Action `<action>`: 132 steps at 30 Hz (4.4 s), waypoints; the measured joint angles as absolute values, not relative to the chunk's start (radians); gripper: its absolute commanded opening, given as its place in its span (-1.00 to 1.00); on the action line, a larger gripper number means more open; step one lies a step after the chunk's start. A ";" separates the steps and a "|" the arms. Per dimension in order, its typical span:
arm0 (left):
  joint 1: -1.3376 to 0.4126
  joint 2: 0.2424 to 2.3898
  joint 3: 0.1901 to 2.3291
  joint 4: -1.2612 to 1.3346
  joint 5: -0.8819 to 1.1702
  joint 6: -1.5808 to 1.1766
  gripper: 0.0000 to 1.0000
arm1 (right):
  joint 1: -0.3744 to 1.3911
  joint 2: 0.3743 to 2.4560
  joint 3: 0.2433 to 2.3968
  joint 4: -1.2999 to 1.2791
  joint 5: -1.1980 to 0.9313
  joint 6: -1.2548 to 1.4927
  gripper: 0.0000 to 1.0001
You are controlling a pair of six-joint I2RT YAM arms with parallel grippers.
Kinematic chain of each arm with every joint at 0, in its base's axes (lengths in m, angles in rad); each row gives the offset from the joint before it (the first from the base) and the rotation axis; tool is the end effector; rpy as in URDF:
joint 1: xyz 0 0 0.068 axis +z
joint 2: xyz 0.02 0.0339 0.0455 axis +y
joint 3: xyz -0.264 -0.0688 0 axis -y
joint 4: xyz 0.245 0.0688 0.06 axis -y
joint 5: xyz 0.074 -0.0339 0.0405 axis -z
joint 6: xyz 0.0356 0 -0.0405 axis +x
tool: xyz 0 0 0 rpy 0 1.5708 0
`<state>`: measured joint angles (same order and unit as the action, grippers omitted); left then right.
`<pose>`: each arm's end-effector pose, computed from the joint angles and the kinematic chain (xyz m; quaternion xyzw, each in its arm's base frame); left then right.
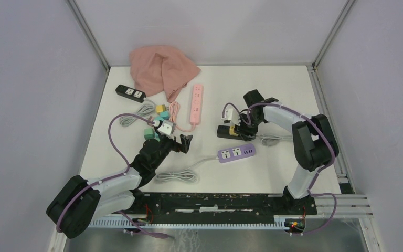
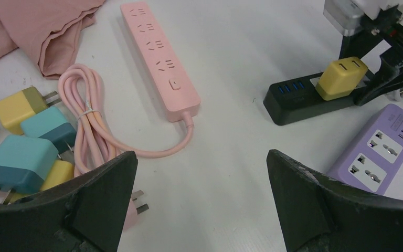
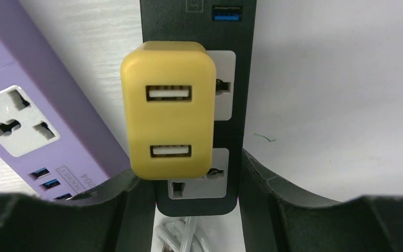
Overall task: Pull the plug off the socket
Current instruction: Move the socket to the center of the board, then remove the plug from the socket.
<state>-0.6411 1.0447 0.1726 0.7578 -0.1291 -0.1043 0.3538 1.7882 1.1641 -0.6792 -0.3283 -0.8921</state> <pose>0.1627 -0.1157 0.1803 0.1561 0.7295 -0.1970 0.6361 0.3143 0.1283 0.1729 -0.5881 0.7814 0.1211 0.1699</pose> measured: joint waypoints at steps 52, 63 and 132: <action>-0.641 1.041 0.211 0.790 0.261 -0.026 0.99 | 0.261 1.423 1.287 -0.933 -0.847 -0.945 1.00; -0.641 1.520 0.332 1.044 0.557 -0.011 0.82 | 0.253 1.346 1.116 -0.939 -0.957 -1.009 0.99; -0.794 1.938 0.741 0.767 0.586 0.332 -0.94 | 0.364 1.481 0.934 -0.670 -0.739 -1.153 -0.55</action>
